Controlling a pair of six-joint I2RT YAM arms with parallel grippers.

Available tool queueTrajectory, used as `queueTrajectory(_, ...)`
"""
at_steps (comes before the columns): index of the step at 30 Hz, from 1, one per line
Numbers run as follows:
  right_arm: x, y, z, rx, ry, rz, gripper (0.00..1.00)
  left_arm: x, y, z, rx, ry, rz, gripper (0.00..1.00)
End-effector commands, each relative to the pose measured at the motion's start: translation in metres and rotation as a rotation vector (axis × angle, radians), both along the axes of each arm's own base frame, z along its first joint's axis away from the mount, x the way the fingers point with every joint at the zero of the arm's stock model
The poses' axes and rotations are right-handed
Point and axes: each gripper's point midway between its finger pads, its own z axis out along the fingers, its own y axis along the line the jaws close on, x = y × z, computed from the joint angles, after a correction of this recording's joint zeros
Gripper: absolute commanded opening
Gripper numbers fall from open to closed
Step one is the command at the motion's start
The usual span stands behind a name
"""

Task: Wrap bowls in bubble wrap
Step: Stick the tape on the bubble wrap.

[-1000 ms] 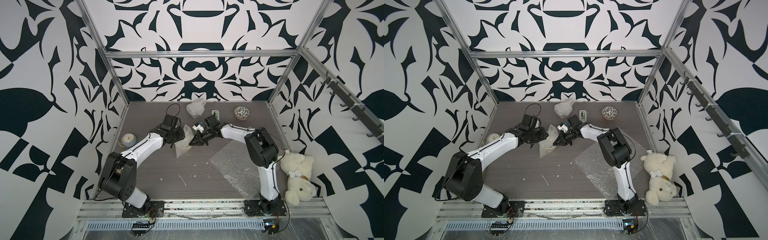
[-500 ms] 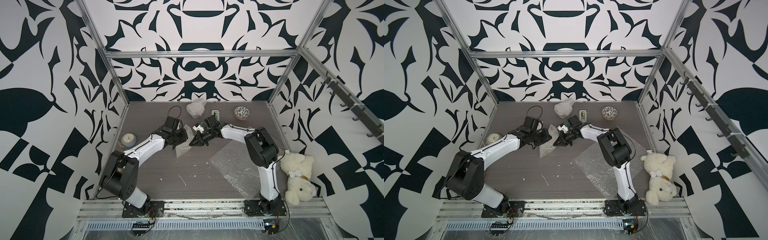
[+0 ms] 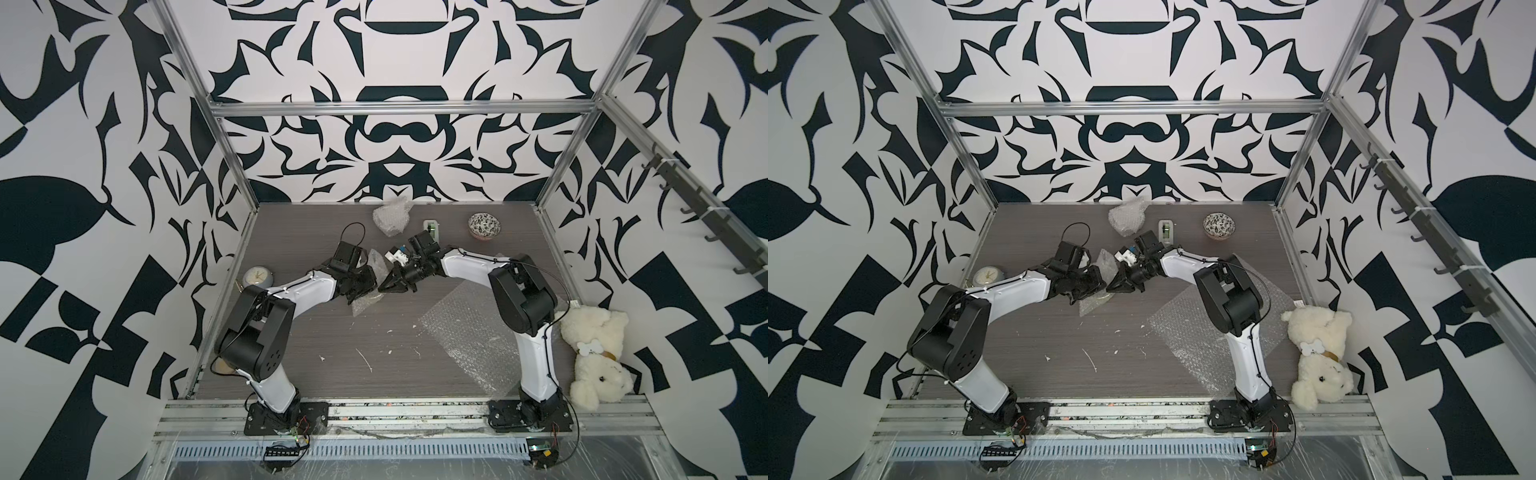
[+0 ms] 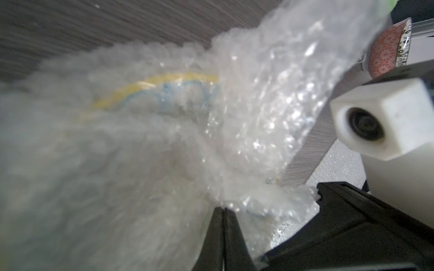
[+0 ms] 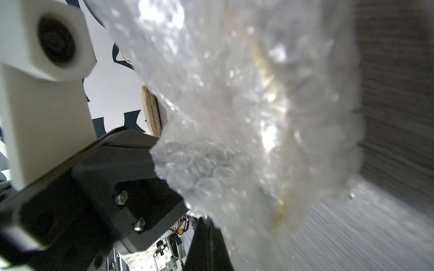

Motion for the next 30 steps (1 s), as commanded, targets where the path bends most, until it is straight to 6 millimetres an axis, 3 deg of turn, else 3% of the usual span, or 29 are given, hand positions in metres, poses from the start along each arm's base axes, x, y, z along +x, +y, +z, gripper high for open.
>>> queueTrajectory(1, 0.002, -0.001, 0.002, 0.006, -0.009, -0.004, 0.00, -0.009, 0.003, -0.023, 0.020, 0.057, -0.004, 0.05)
queueTrajectory(4, 0.000, -0.002, 0.003, 0.005, -0.005, -0.002, 0.02, -0.007, 0.003, -0.028, 0.026, 0.062, -0.004, 0.05)
queueTrajectory(12, -0.007, -0.006, 0.006, 0.001, -0.003, 0.004, 0.20, 0.002, 0.007, -0.028, 0.026, 0.060, 0.002, 0.06)
queueTrajectory(22, -0.019, -0.012, 0.015, -0.001, 0.012, 0.025, 0.23, 0.010, 0.005, -0.033, 0.011, 0.066, 0.004, 0.07)
queueTrajectory(30, -0.021, -0.014, 0.014, -0.004, 0.060, 0.021, 0.33, 0.014, 0.001, -0.035, -0.008, 0.069, 0.001, 0.07)
